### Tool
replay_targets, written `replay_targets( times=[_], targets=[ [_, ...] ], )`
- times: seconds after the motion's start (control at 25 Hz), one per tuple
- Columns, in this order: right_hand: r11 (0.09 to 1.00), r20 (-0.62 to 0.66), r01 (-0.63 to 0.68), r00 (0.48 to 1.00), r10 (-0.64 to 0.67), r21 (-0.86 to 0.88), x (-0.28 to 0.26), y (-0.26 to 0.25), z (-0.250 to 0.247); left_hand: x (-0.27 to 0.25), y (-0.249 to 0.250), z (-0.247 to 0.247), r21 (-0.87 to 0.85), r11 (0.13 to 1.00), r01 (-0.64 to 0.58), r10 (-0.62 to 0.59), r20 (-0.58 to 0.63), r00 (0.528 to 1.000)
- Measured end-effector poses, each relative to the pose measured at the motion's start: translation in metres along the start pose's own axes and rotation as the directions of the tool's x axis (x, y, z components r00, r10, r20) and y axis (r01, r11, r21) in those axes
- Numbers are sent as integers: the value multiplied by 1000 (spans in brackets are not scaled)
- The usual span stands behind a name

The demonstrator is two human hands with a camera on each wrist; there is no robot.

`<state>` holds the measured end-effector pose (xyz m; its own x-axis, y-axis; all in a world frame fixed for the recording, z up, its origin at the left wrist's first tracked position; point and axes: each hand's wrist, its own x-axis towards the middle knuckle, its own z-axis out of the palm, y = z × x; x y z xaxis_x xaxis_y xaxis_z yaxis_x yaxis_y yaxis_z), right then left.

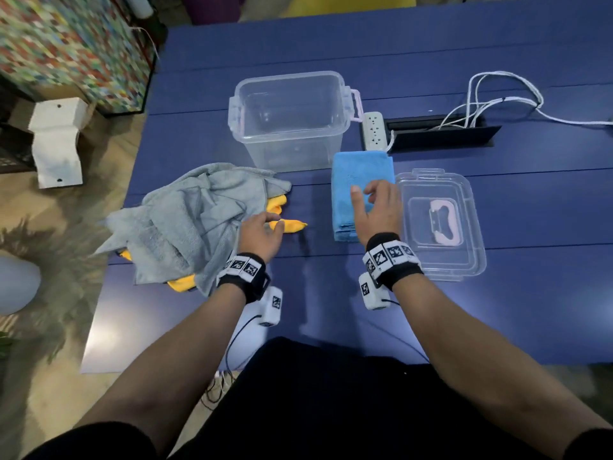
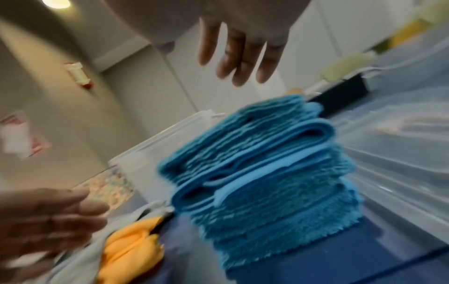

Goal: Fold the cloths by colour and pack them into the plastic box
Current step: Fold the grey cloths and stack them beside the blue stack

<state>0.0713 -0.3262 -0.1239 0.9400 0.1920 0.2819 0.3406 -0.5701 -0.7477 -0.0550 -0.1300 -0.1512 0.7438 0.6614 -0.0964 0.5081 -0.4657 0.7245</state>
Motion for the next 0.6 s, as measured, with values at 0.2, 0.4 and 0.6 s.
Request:
replay_targets(
  times=[0.2, 0.4, 0.6],
  targets=[
    [950, 448, 310, 854, -263, -33, -67, -22, 56, -13, -69, -56, 293, 947, 130, -14, -367, 930],
    [849, 853, 372, 498, 159, -376, -114, -4, 82, -11, -97, -90, 38, 941, 336, -304, -342, 889],
    [811, 855, 409, 479, 199, -418, -121, -1, 86, -5, -119, -93, 55, 944, 326, -319, -113, 941]
  ],
)
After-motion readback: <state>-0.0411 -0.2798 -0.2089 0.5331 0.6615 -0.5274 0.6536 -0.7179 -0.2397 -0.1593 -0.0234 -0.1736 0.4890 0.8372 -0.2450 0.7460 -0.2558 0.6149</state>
